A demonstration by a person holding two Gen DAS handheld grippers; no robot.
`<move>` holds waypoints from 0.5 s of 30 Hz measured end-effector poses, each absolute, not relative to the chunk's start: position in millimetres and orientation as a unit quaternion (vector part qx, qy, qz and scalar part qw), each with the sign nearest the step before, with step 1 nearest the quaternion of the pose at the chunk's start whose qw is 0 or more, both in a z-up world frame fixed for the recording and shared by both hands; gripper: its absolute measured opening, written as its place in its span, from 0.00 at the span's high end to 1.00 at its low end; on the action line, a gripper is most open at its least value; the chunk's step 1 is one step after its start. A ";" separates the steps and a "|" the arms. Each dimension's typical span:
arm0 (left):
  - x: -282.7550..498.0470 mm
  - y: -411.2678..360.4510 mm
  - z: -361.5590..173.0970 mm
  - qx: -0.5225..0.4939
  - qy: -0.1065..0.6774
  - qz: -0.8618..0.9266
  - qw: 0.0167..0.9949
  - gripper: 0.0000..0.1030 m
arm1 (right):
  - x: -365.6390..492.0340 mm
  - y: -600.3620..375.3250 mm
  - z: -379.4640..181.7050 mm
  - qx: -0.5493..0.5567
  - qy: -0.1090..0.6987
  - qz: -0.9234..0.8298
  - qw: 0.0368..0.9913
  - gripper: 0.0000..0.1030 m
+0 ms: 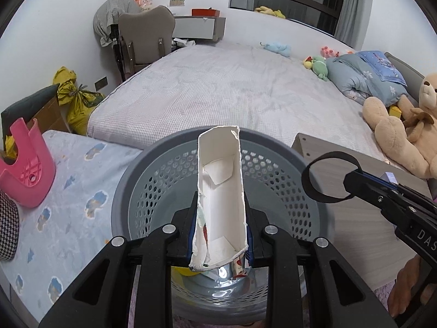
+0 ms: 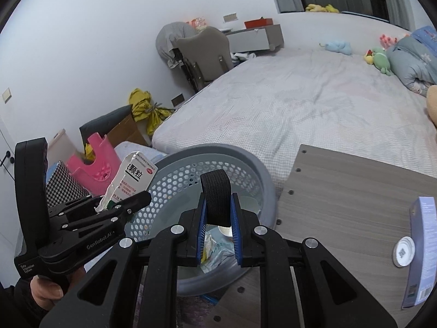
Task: Collect trash
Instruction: 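Open both grippers over the basket, dropping the carton and hair tie inside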
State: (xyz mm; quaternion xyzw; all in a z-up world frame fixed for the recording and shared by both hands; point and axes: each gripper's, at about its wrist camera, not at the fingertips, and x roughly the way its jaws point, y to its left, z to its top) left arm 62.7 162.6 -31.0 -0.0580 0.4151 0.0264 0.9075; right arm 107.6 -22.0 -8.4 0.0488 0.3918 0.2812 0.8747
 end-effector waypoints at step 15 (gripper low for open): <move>64.2 171.5 -43.6 -0.057 0.423 0.035 0.904 0.66 | 114.5 -2.0 -20.0 0.027 0.408 0.293 0.864 0.79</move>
